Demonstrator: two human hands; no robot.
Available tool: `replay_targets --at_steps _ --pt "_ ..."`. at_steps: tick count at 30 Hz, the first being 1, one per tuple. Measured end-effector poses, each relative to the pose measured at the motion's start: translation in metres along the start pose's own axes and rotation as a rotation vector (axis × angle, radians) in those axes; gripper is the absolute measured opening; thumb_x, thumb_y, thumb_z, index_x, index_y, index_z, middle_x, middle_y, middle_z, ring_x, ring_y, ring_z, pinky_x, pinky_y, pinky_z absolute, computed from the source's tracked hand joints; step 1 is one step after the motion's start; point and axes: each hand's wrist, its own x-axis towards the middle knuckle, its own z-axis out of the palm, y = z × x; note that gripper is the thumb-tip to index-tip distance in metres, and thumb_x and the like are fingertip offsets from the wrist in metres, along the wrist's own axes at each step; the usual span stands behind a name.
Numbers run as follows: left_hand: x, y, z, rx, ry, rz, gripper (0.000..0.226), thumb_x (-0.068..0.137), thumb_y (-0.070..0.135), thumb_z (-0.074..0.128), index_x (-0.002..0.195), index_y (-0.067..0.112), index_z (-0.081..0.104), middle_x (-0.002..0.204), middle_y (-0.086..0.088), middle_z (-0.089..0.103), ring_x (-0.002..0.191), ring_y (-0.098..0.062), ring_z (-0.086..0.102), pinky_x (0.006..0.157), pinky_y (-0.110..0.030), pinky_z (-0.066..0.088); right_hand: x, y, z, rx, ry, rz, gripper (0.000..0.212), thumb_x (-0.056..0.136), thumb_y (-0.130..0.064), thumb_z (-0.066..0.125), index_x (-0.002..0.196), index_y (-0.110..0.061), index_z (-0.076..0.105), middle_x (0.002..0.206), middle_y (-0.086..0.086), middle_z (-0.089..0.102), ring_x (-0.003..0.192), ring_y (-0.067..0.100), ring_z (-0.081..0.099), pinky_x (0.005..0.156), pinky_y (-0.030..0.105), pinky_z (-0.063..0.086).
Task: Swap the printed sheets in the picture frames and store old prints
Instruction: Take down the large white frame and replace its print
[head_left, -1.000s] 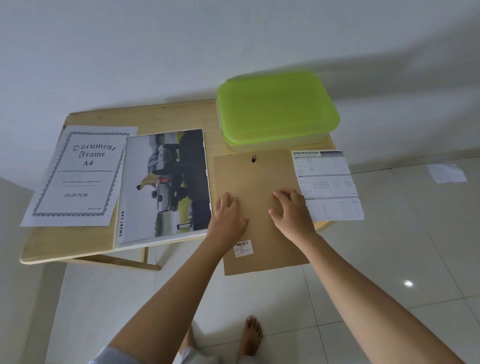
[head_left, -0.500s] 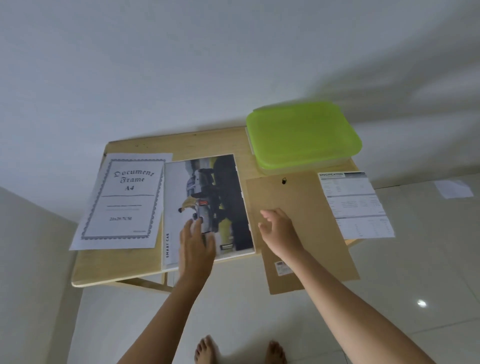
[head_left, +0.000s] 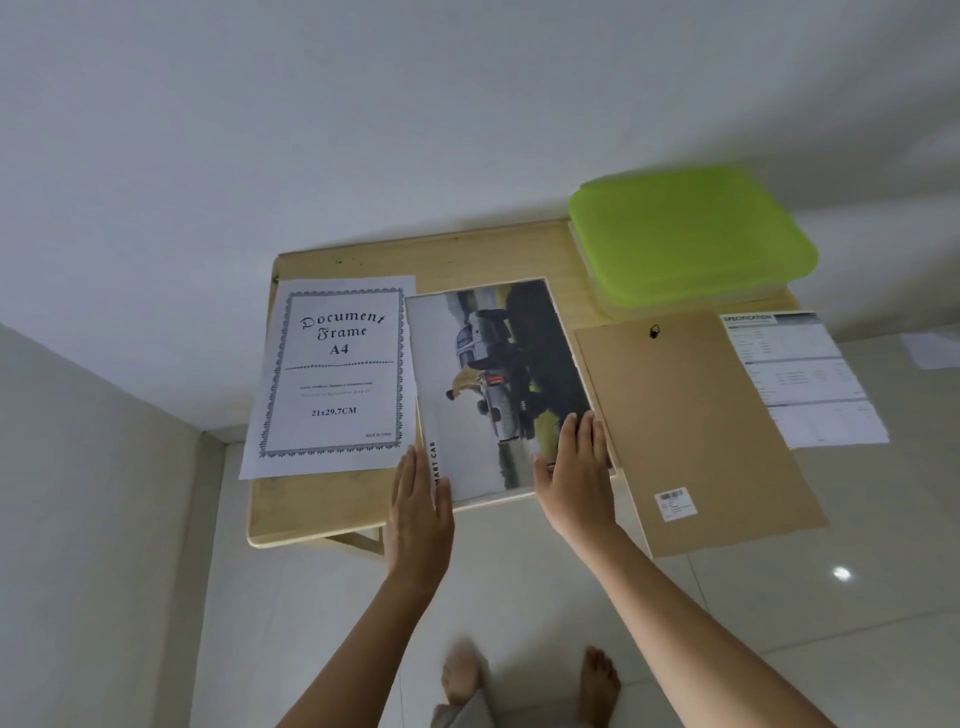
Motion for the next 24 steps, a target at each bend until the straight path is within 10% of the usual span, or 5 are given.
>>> replay_targets --at_steps 17,24 --pt "0.0 -0.006 -0.001 -0.037 -0.01 0.027 0.052 0.099 0.024 0.038 0.146 0.01 0.021 0.154 -0.002 0.022 0.143 -0.013 0.015 0.113 -0.02 0.008 0.01 -0.008 -0.007 0.266 0.177 0.131 0.06 0.071 -0.019 0.075 0.123 -0.004 0.048 0.12 0.013 0.056 0.114 0.031 0.049 0.097 0.042 0.037" --pt "-0.002 -0.006 -0.003 -0.018 -0.025 0.038 0.053 0.099 0.025 0.036 0.146 0.01 0.018 0.155 -0.002 0.019 0.144 -0.013 0.011 0.113 -0.021 0.006 0.013 -0.011 -0.016 0.323 0.153 0.137 0.067 0.069 -0.015 0.078 0.125 -0.003 0.042 0.127 0.016 0.046 0.116 0.03 0.046 0.095 0.037 0.041"
